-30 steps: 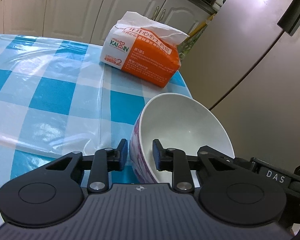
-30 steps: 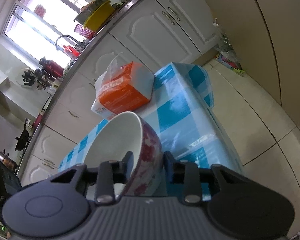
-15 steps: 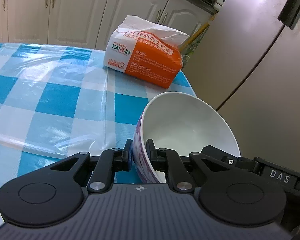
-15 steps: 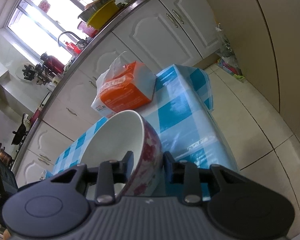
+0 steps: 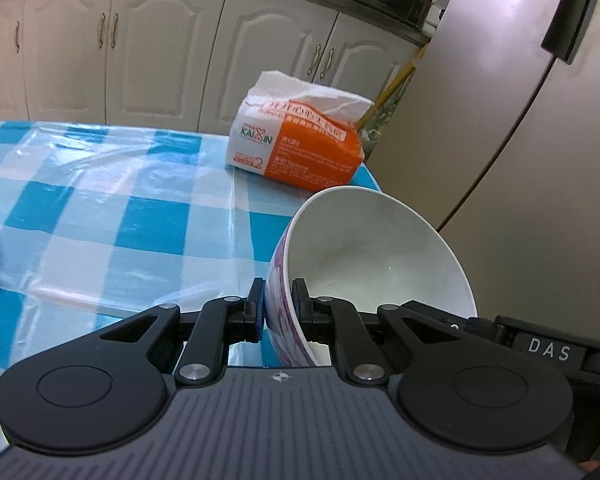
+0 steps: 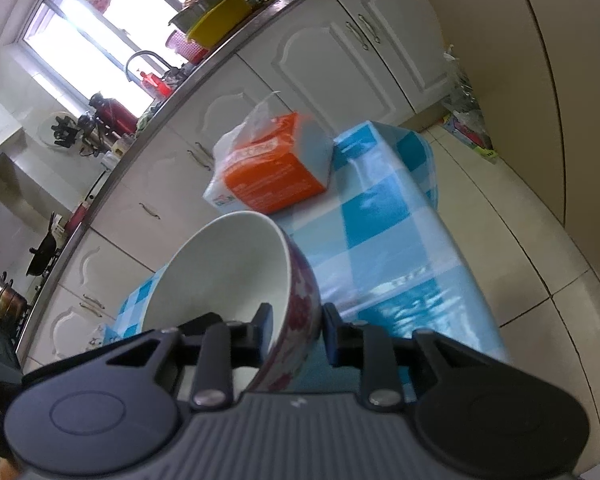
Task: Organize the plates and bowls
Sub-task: 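Lift and carry the pink-flowered bowl with both grippers toward the stacked plates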
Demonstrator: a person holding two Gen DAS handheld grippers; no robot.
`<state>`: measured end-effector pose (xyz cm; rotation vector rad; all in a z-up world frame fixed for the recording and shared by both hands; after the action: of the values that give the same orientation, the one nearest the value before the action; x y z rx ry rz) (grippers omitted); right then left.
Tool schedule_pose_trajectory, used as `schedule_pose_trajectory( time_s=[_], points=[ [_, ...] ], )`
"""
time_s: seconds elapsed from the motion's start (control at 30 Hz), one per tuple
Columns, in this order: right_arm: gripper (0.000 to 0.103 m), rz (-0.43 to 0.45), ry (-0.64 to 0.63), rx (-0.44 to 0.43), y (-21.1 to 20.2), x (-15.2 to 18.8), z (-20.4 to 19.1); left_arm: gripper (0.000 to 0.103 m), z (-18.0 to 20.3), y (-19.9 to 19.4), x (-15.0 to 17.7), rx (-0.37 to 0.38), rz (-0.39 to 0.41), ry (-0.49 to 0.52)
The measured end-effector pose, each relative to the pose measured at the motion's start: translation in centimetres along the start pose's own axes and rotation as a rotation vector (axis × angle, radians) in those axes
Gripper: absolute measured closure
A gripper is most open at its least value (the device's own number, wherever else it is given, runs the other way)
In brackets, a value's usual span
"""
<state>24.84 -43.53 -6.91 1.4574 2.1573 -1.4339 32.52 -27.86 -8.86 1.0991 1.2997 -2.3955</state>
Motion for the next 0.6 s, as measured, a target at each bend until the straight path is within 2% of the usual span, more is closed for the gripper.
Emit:
schedule_pose_trajectory(
  time_s=[0.3, 0.6],
  points=[
    [0.078, 0.004, -0.041, -0.038, -2.2, 1.2, -3.7, 0.094, -0.9, -5.4, 0.2, -0.02, 0.064, 0.018],
    [0.078, -0.015, -0.093, -0.111, -4.8, 4.8, -9.1, 0.094, -3.9, -13.7, 2.6, -0.045, 0.131, -0.021]
  ],
)
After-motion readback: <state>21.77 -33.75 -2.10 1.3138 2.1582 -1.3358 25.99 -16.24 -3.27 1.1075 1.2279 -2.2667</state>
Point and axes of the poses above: each gripper's, at about its wrist camera, not at the fingertips, and y roughly the way its jaws point, z to its right, x to its underside, the point moved 8 cm from there along y, roughly the way its jaws point, and after that the axes turned 5 degrees about x, right-handed, at the moved point
